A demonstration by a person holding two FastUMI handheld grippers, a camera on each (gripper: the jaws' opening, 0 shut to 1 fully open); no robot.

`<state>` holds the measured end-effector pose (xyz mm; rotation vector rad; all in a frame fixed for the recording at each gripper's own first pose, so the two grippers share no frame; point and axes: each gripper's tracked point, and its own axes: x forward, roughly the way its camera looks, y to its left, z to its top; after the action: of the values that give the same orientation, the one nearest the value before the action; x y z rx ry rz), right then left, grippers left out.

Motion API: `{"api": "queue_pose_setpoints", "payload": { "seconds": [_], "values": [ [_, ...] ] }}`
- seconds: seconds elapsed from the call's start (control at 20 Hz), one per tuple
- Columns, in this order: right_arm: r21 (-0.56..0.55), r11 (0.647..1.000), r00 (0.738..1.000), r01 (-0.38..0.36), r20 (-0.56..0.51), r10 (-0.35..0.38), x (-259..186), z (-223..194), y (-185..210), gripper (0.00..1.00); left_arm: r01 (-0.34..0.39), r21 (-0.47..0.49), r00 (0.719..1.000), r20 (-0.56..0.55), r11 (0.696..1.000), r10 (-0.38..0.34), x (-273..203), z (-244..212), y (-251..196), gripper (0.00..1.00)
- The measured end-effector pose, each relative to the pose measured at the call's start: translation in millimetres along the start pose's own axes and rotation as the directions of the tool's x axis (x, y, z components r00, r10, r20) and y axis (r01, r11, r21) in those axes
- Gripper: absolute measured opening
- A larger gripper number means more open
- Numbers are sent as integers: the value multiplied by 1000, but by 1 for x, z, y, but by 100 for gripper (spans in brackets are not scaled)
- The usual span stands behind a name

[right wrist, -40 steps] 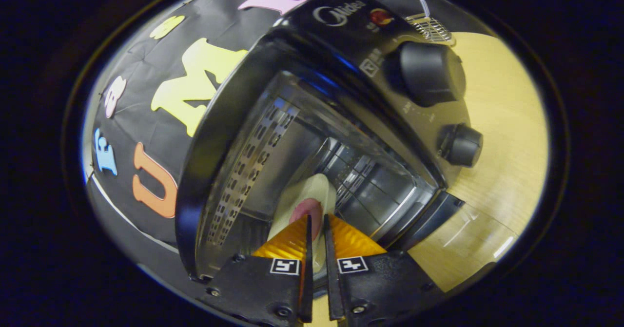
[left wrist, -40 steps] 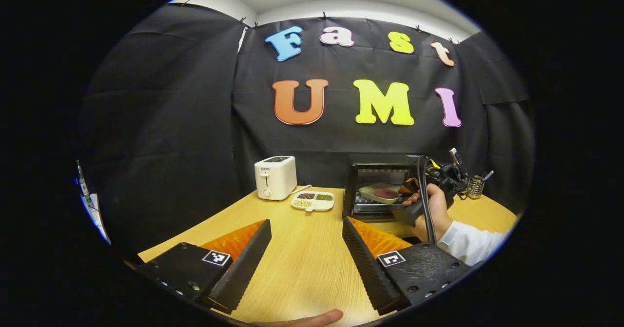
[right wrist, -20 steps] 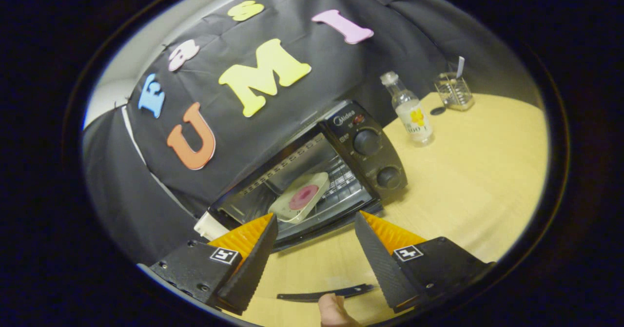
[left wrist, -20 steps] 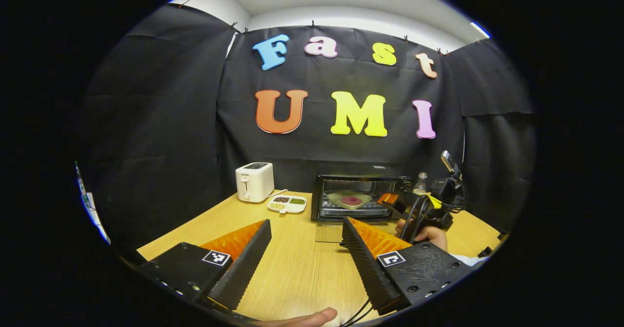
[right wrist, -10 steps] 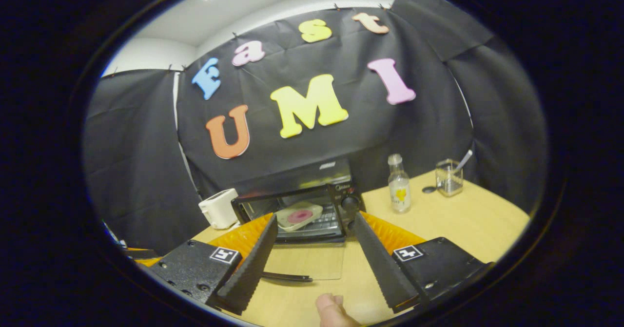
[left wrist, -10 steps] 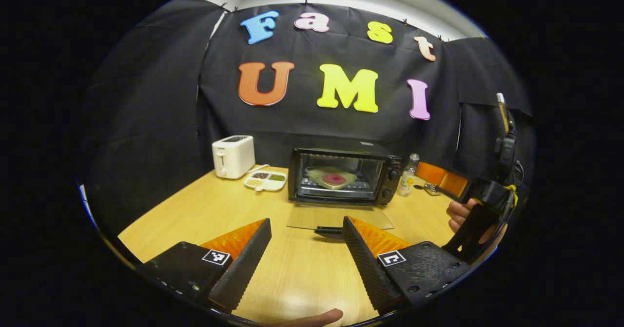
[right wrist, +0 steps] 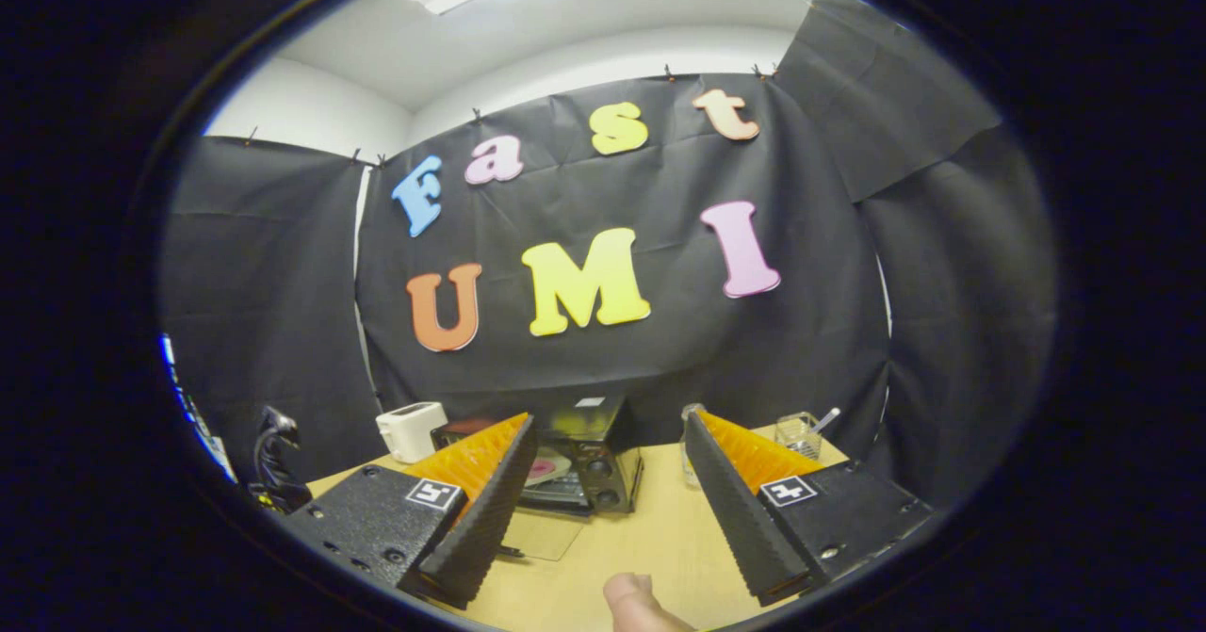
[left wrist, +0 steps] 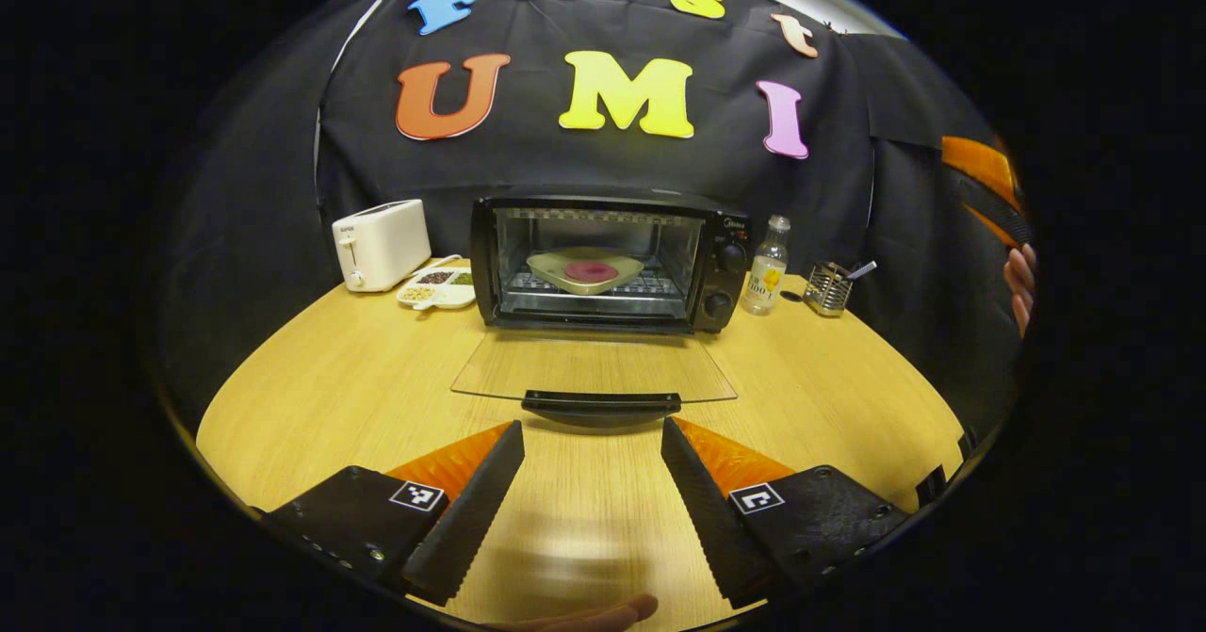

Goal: Open the electric oven with the left hand, put the food in, and close the electric oven.

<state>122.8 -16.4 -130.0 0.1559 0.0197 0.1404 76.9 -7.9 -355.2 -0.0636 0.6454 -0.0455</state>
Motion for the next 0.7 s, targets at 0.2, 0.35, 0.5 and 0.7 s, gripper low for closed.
{"api": "queue_pose_setpoints", "payload": {
  "seconds": [0.2,0.35,0.5,0.7],
  "values": [
    [-1,998,998,61,10,-61,-12,22,-45,95,10,-4,998,-68,1000,-10,31,-16,-11,94],
    [-2,995,995,97,26,-97,-17,29,-64,95,19,-4,995,-99,1000,-20,48,-22,-16,94],
    [-13,994,993,111,33,-110,-18,34,-74,95,12,10,992,-129,1000,-10,62,-29,-14,94],
    [2,997,996,83,31,-83,-17,32,-72,96,-3,28,989,-149,1000,7,78,-30,-12,94]
  ]
}}
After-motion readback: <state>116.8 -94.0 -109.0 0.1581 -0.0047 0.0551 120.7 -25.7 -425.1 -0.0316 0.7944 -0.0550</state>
